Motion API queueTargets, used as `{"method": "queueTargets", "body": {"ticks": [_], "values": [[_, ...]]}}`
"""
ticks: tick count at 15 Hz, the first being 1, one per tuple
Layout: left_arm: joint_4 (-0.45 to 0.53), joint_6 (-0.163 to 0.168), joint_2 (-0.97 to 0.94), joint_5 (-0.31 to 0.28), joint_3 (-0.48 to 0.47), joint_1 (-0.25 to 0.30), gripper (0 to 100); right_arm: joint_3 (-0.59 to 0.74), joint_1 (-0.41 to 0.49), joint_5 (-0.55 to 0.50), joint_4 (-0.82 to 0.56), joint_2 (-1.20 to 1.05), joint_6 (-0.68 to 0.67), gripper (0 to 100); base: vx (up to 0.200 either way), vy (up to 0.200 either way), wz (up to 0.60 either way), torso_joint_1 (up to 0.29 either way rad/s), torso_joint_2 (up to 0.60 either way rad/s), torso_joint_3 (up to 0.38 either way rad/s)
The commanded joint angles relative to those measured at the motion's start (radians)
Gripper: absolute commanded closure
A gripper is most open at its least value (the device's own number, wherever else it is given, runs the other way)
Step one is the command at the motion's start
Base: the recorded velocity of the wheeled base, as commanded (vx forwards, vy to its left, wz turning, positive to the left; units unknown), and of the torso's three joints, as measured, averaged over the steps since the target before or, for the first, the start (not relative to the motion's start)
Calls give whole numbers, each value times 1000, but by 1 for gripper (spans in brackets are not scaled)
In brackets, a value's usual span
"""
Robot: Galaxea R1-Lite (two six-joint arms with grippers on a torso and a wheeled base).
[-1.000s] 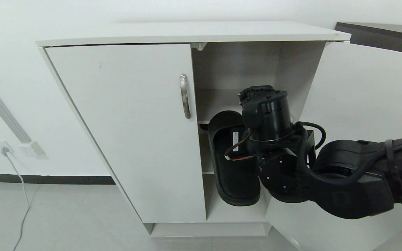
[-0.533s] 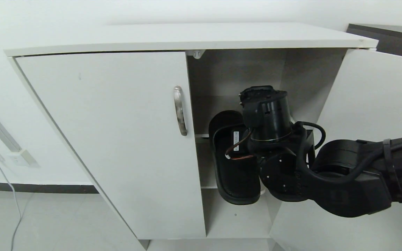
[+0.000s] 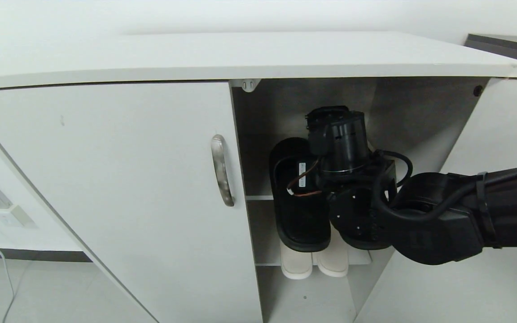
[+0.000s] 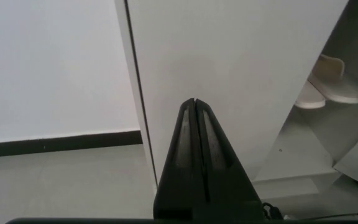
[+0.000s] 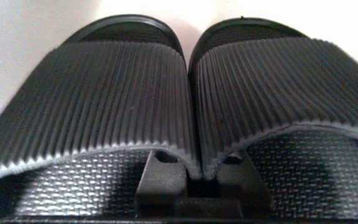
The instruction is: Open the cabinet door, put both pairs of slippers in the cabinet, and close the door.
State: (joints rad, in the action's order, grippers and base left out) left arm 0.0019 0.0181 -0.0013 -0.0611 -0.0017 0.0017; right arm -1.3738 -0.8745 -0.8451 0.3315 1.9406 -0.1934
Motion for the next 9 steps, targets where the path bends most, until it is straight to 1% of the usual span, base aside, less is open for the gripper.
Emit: {"method": "queueTargets", "body": {"ticks": [1,3,6,7,8,9], "values": [[0,0,1,0,0,0,100,-17,12,0,-2,24,0,100,0,0,0,0,0,0],[0,-1,1,1,0,0,100,-106,54,29,-65,75,-1,100,0,0,0,0,0,0],[0,0,1,1,0,0,100,-220,95,55,-120,115,-3,100,0,0,0,0,0,0],[0,-1,1,1,0,0,100,-246,100,57,-144,123,-4,100,0,0,0,0,0,0],[0,0,1,1,0,0,100,-310,109,63,-201,143,-11,100,0,0,0,0,0,0],[0,-1,1,3,0,0,100,-353,115,66,-220,159,-12,100,0,0,0,0,0,0]]}}
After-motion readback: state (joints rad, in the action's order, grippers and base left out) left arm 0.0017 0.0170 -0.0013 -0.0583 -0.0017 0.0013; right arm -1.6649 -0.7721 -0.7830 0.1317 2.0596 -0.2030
